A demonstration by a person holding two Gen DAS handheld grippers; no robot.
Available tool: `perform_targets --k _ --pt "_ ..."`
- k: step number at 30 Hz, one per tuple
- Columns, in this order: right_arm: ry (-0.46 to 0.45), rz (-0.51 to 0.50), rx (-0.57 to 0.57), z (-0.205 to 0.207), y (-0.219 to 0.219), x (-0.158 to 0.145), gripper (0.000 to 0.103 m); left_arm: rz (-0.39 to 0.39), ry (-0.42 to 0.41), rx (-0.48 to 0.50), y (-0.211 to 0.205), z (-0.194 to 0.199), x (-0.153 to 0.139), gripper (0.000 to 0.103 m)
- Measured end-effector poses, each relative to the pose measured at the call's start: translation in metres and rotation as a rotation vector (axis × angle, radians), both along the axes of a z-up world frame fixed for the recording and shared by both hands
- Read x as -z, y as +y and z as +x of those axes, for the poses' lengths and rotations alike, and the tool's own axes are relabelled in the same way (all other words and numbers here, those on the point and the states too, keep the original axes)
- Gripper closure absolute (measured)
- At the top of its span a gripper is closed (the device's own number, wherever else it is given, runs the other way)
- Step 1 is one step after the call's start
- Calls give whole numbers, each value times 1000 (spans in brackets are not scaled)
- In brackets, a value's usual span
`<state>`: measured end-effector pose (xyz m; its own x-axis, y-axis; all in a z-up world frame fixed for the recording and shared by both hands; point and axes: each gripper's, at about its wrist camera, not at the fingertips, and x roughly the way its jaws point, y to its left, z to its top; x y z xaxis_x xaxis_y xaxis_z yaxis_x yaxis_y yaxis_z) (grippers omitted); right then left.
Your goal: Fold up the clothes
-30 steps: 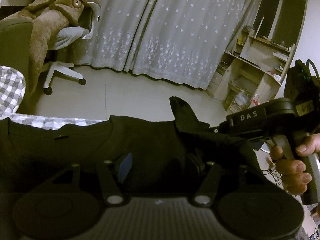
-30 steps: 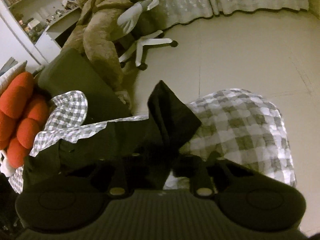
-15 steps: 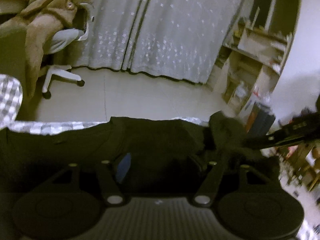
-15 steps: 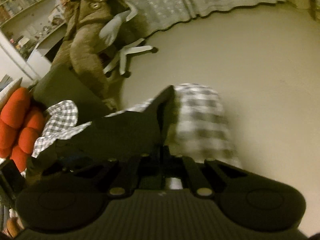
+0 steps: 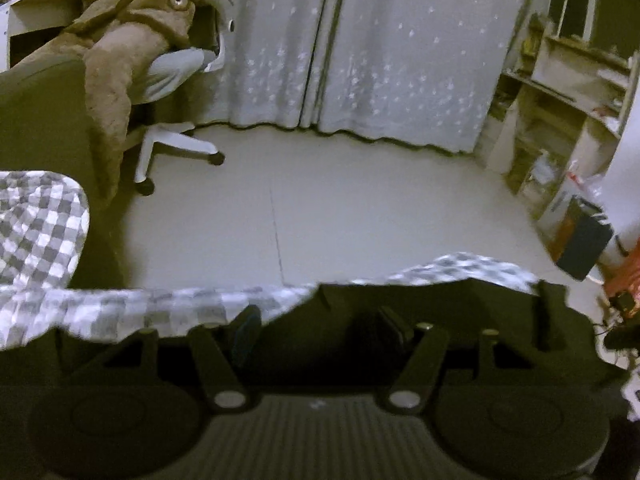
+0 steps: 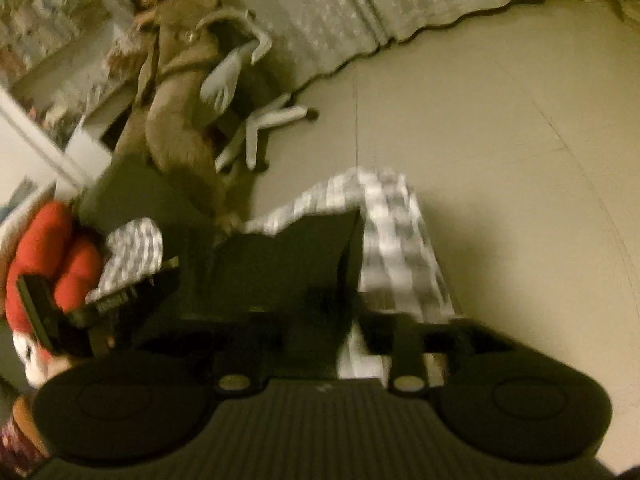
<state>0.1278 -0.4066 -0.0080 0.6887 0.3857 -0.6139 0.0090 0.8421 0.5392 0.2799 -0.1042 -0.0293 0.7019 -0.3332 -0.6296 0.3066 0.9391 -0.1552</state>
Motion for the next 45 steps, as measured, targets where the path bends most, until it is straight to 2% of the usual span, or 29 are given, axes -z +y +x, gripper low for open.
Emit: perform_targets --k 4,5,6,8,9,10,11,14,21,26,29,32,33,35,37,38,40,41,43,45 --pt "-19 13 52 25 3 13 53 20 14 -4 -6 18 3 39" --pt "-16 5 66 31 6 18 61 22 14 -3 -8 21 3 41" --pt "-28 -7 89 31 7 20 73 23 6 -7 -9 21 4 44" --pt "-54 -29 137 30 9 22 83 15 -12 2 -14 18 5 73" --pt "-67 -41 160 29 10 23 95 12 -20 13 -19 15 5 81" --pt "-81 -39 164 26 10 23 99 30 -39 17 -25 11 3 94" --pt "-95 -36 166 23 9 23 99 56 -60 25 -31 8 2 99" --pt "-129 -60 201 12 2 19 99 83 -110 9 -37 6 -2 100" --pt "-199 -133 242 10 -11 4 99 52 -188 -47 -47 17 -14 100" --pt "-195 -140 260 19 -19 11 99 43 -209 -72 -61 28 -16 100" --pt "-158 -149 253 27 -17 22 99 113 -163 -82 -70 36 -4 99" --pt "-118 -140 240 27 -13 28 92 107 -127 -101 -66 35 -4 95" --pt "-115 -125 238 23 -13 28 89 98 -133 -105 -63 32 -7 92" --pt "-108 -97 228 14 -13 26 89 88 -119 -107 -54 24 -13 70" --pt "-99 -69 217 2 -12 23 89 74 -108 -111 -44 12 -19 59" --pt "-96 -55 217 -5 -11 21 88 66 -99 -118 -38 4 -21 58" --pt "-89 -25 224 -24 -9 17 78 52 -74 -137 -26 -14 -24 56" --pt "-85 -11 228 -33 -8 15 69 47 -66 -146 -19 -25 -25 52" --pt "-95 15 222 -55 -1 9 68 36 -51 -164 -6 -48 -28 46" --pt "-91 38 197 -80 5 5 68 40 -62 -167 6 -78 -33 44"
